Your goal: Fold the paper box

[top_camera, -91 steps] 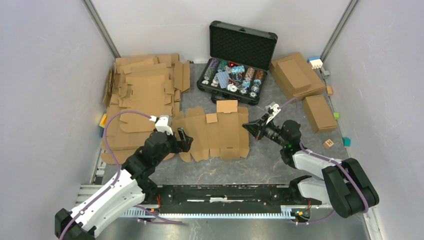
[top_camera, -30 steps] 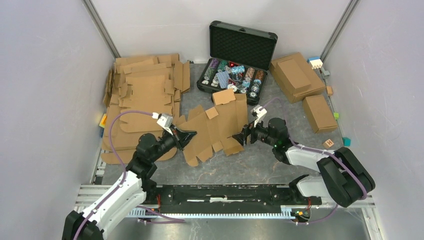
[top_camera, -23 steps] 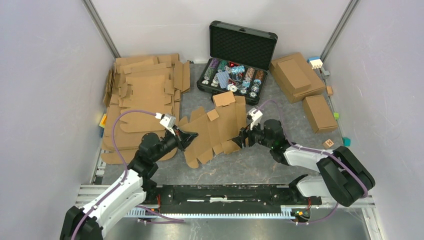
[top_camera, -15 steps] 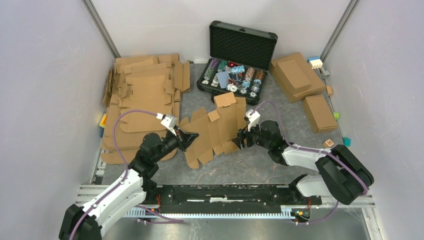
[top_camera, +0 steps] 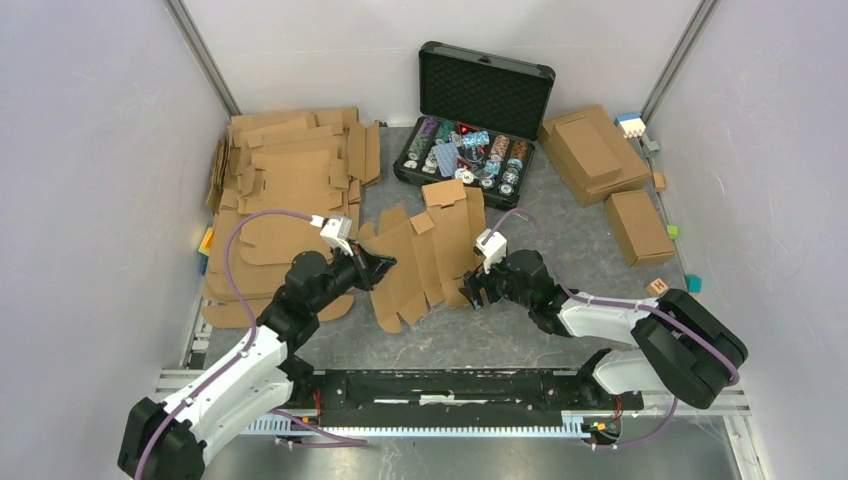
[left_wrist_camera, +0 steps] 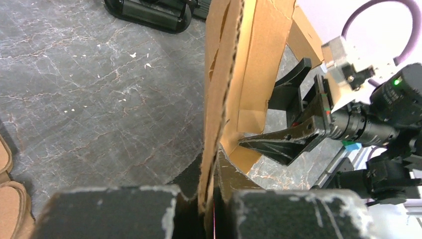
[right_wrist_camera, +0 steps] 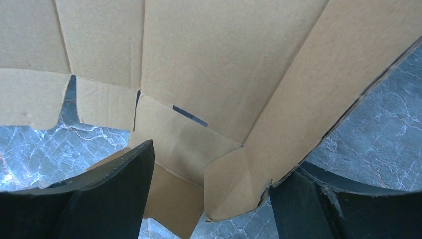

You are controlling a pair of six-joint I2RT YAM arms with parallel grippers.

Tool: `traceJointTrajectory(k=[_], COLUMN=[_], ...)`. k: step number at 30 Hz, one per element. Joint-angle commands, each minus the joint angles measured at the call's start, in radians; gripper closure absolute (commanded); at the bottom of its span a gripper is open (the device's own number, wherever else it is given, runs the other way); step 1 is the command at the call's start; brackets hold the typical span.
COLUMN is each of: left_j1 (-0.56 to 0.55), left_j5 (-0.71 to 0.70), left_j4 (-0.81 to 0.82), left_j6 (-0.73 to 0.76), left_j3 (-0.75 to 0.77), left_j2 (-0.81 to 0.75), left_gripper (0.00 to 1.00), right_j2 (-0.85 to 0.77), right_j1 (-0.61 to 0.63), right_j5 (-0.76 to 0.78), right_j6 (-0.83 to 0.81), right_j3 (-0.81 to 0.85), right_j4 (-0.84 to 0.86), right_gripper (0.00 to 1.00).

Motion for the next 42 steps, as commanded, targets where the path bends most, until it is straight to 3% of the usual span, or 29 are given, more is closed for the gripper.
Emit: traceJointTrajectory(k=[1, 12, 25, 37, 42], left_j1=[-0.003, -0.018, -0.195, -0.268, -0.316], left_j5=[0.005, 0.022, -0.175, -0.22, -0.297], left_j4=[-0.053, -0.111, -0.213, -0.304, -0.315], left_j6=[-0.098, -0.149, 0.077, 0.21, 0.242], left_j3=[0.096, 0.159, 0.258, 0.307, 0.31], left_j2=[0.0, 0.074, 0.164, 0.194, 0.185], left_gripper=[0.98, 0.97, 0.98, 0.98, 0.98], right_j2=[0.0, 0.009, 0.012, -0.077, -0.111], right_j1=[0.036, 0.064, 0.06, 0.0, -0.005], right_j5=[0.079, 0.155, 0.238, 0.179, 0.202], right_j6=[-0.047, -0.061, -0.003, 0.049, 0.062], right_j3=[0.032, 0.05, 0.063, 0.007, -0.015], right_j4=[-0.006, -0.029, -0.047, 0.006, 0.015], right_gripper=[0.16, 0.16, 0.16, 0.32, 0.44])
